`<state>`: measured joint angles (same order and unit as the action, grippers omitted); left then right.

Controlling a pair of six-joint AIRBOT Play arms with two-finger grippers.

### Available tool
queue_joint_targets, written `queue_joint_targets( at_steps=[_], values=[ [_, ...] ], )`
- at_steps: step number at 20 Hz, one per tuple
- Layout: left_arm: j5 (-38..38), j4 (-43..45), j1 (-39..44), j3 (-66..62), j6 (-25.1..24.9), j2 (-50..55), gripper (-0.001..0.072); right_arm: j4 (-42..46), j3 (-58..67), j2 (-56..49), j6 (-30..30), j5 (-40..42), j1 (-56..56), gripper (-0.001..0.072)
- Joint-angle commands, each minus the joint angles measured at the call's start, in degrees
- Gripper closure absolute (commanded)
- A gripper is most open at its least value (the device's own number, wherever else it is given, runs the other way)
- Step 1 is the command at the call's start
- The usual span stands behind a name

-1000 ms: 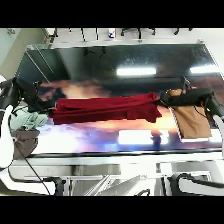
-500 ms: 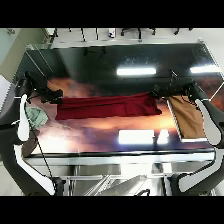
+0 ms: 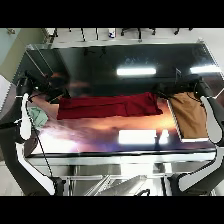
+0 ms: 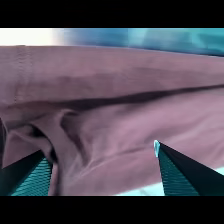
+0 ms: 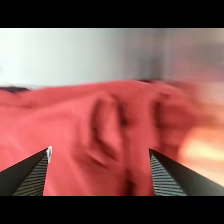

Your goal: Fold the shirts.

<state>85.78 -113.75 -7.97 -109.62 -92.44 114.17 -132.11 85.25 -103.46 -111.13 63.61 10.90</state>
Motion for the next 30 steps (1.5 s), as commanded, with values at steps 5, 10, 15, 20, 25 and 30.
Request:
queue_joint_targets(
  at_steps=[5, 10, 15, 20, 25, 30],
  values=[
    [1.44, -1.49, -3.50, -0.09, -0.11, -8.52, 0.0002, 8.48, 1.64, -3.02, -3.13, 9.09, 1.81, 0.0000],
    [1.95, -1.55, -5.73, -0.09, -0.09, -14.32, 0.0002, 5.88, 1.64, -6.60, -3.17, 11.23, 1.86, 0.0000],
    [1.86, -1.97, -4.52, -0.09, -0.09, -18.08, 0.0003, -2.23, 1.64, -9.79, -5.49, 12.07, 1.60, 0.0184],
    [-1.14, -1.95, 1.75, -0.04, -0.11, -18.88, 0.0568, -2.47, 1.77, -10.56, -5.49, 11.28, 1.38, 0.0663],
    [-9.81, -1.42, 14.27, -0.02, -0.15, -16.61, 0.0692, -3.17, 1.88, -9.05, -4.35, 10.62, 1.40, 0.0686],
    [-15.34, -1.46, 29.24, -0.04, -1.14, -5.09, 0.0692, -3.30, 1.88, 0.33, -4.17, 15.80, 1.38, 0.0687]
  ],
)
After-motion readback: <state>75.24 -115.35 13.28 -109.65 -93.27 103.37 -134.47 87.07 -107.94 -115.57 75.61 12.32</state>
